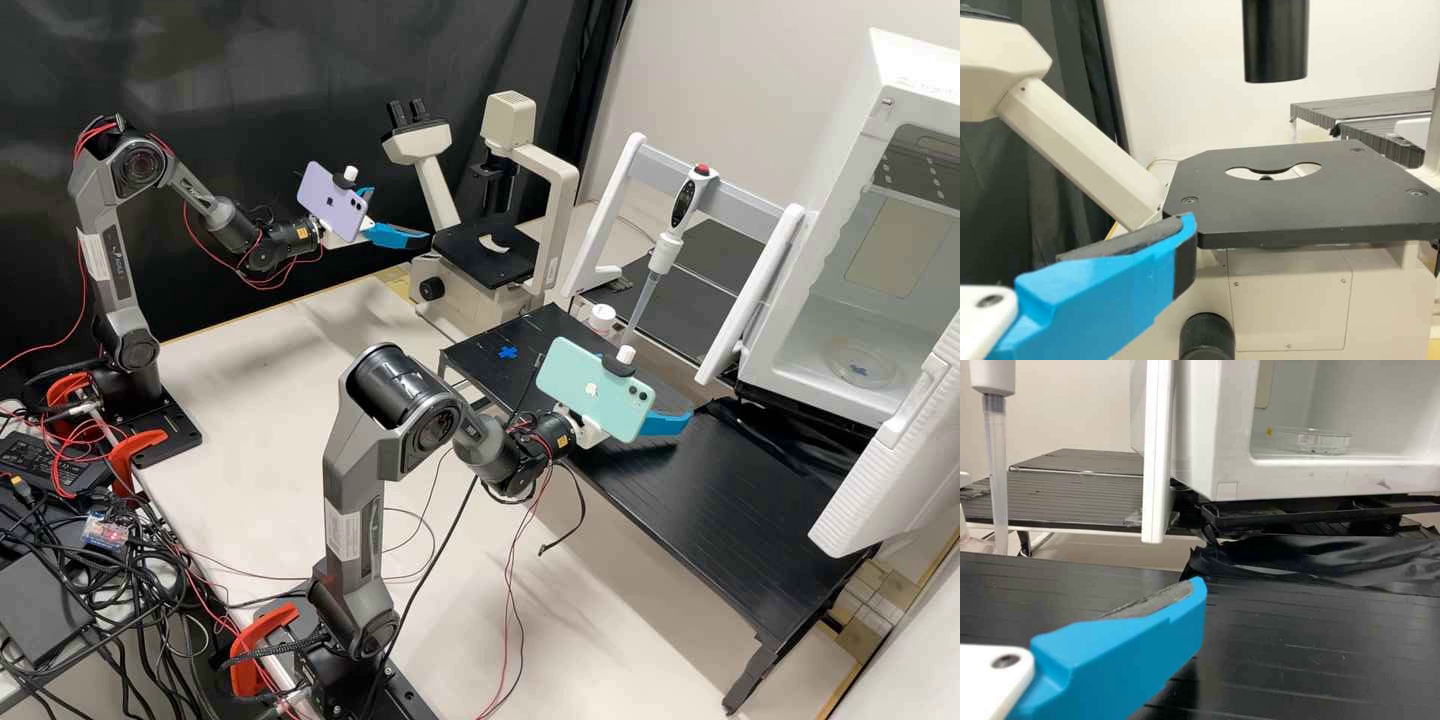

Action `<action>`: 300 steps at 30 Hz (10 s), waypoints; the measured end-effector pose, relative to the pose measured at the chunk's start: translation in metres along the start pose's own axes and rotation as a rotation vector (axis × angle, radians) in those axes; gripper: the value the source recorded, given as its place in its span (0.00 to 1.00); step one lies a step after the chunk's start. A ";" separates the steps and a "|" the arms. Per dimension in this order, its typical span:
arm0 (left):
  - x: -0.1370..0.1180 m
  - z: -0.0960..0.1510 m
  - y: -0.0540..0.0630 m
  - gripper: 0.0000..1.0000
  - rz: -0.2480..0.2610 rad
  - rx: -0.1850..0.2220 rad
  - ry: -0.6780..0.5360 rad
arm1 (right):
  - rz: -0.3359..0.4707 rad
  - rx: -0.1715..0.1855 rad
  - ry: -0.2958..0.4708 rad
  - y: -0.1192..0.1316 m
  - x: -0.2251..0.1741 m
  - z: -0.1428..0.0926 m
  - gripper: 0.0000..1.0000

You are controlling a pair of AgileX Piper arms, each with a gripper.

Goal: Move the petri dish to the microscope

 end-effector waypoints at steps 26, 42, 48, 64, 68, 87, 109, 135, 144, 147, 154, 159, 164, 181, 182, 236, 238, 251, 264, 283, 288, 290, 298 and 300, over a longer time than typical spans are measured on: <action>0.000 0.000 0.000 1.00 0.000 0.000 0.000 | 0.120 0.067 -0.119 0.041 -0.006 0.045 1.00; 0.000 0.000 0.000 1.00 0.000 0.000 0.000 | 0.275 0.098 -0.192 0.110 0.050 0.073 1.00; 0.000 0.000 0.000 1.00 0.000 0.000 0.000 | 0.329 0.122 -0.192 0.134 0.068 0.070 1.00; 0.000 0.000 0.000 1.00 0.000 0.000 0.000 | 0.302 0.169 -0.141 0.172 0.146 0.060 1.00; 0.000 0.000 0.000 1.00 0.000 0.000 0.000 | 0.268 0.175 -0.099 0.175 0.164 0.050 1.00; 0.000 0.000 0.000 1.00 0.000 0.000 0.000 | 0.193 0.075 -0.105 0.169 0.237 0.048 1.00; 0.000 0.000 0.000 1.00 0.000 0.000 0.000 | 0.150 0.003 -0.105 0.147 0.259 0.069 0.00; 0.000 0.000 0.000 1.00 0.000 0.000 0.000 | 0.145 0.009 -0.092 0.142 0.262 0.068 0.00; 0.000 0.000 0.000 1.00 0.000 0.000 0.000 | 0.135 0.012 -0.089 0.138 0.262 0.071 0.00; 0.000 0.000 0.000 1.00 0.000 0.000 0.000 | 0.130 0.017 -0.072 0.134 0.262 0.072 0.00; 0.000 0.000 0.000 1.00 0.000 0.000 0.000 | 0.113 0.041 -0.044 0.130 0.253 0.072 0.00; 0.000 0.000 0.000 1.00 0.000 0.000 0.000 | 0.110 0.060 -0.027 0.135 0.238 0.074 0.00; 0.000 0.000 0.000 1.00 0.000 0.000 0.000 | 0.102 0.072 -0.033 0.139 0.220 0.080 0.00; 0.000 0.000 0.000 1.00 0.000 0.000 0.000 | 0.103 0.115 -0.009 0.148 0.146 0.085 0.00; 0.000 0.000 0.000 1.00 0.000 0.000 0.000 | 0.104 0.117 -0.004 0.149 0.141 0.084 0.00; 0.000 0.000 0.000 1.00 0.000 0.000 0.000 | -0.256 -0.066 0.518 -0.071 0.013 -0.165 0.00; 0.000 0.000 0.000 1.00 0.000 0.000 0.000 | -0.273 -0.075 0.511 -0.081 0.018 -0.170 0.00; 0.000 0.000 0.000 1.00 0.000 0.000 0.000 | -0.362 -0.147 0.482 -0.129 0.050 -0.197 0.00; 0.000 0.000 0.000 1.00 0.000 0.000 0.000 | -0.394 -0.194 0.438 -0.157 0.083 -0.211 0.00; 0.000 0.000 0.000 1.00 0.000 0.000 0.000 | -0.598 -0.157 0.516 -0.199 0.101 -0.236 0.00; 0.000 -0.001 0.000 1.00 0.002 -0.008 0.010 | -0.654 -0.108 0.484 -0.211 0.108 -0.235 0.00; 0.000 -0.001 0.000 1.00 0.002 -0.008 0.010 | -0.655 -0.107 0.484 -0.211 0.111 -0.237 0.00; 0.000 -0.001 0.000 1.00 0.002 -0.008 0.010 | -0.641 -0.124 0.494 -0.210 0.128 -0.233 0.00; 0.000 -0.001 0.000 1.00 0.002 -0.008 0.010 | -0.634 -0.124 0.492 -0.208 0.130 -0.232 0.00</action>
